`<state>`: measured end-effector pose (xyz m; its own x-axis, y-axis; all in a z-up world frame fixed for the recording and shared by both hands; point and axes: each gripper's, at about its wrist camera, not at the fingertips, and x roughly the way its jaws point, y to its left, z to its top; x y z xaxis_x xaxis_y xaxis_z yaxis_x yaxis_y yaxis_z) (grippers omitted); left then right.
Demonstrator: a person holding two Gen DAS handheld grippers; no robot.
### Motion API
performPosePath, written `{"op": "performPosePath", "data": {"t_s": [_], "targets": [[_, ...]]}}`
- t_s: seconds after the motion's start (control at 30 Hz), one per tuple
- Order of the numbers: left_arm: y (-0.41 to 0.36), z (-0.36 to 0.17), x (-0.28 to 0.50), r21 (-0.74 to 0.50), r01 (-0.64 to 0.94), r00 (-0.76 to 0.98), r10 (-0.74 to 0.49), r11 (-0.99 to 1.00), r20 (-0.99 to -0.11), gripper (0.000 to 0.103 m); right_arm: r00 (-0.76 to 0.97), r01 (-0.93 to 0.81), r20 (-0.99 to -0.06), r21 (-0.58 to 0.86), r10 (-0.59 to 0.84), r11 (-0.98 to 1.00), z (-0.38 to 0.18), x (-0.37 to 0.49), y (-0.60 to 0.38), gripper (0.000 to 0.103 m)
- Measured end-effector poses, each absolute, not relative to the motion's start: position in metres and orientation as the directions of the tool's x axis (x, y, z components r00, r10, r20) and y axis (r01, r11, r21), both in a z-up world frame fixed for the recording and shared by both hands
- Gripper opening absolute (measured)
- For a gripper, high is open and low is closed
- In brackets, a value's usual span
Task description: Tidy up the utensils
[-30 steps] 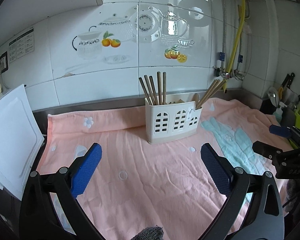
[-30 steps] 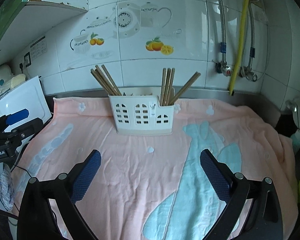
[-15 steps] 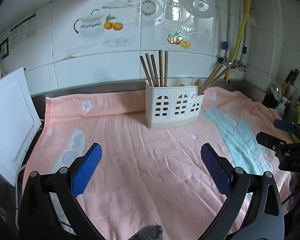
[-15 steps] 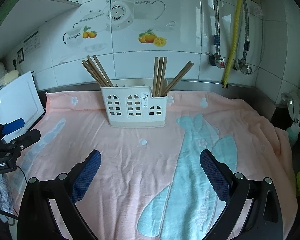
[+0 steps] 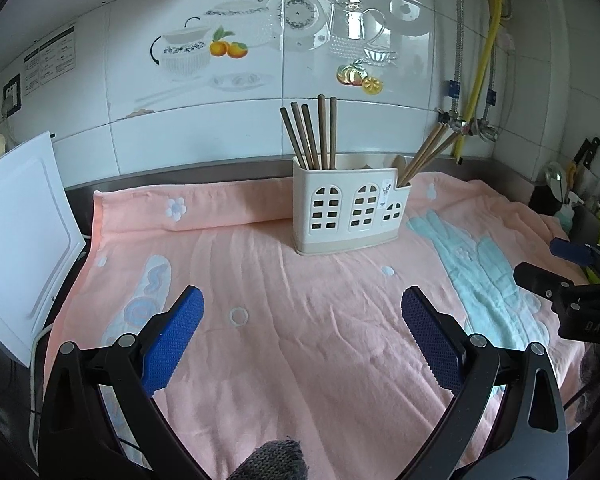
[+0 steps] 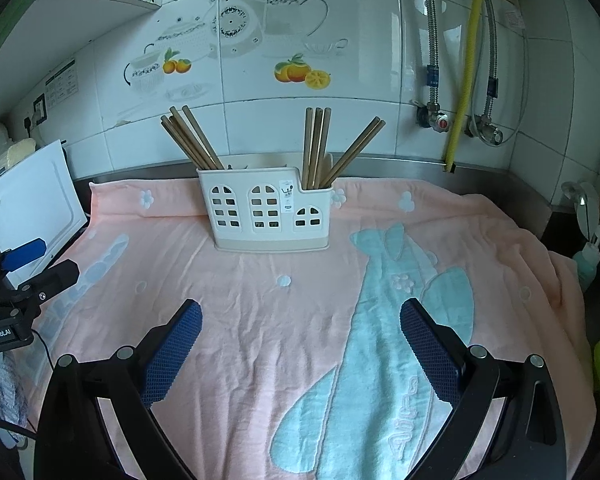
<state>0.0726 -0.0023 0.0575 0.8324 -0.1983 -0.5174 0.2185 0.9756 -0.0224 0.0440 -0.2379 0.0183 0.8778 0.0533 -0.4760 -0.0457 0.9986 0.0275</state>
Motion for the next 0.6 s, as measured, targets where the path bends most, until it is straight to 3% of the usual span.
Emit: {"op": "performPosePath", "data": {"t_s": [0.6], "targets": [[-0.0048,0.0537,0.0745,-0.02,0.221,0.827,-0.199,0.975,-0.526,0.098,0.877,-0.057,-0.476,0.027,0.063,0.998,0.0171,0.044,-0.2367,0.096]]}}
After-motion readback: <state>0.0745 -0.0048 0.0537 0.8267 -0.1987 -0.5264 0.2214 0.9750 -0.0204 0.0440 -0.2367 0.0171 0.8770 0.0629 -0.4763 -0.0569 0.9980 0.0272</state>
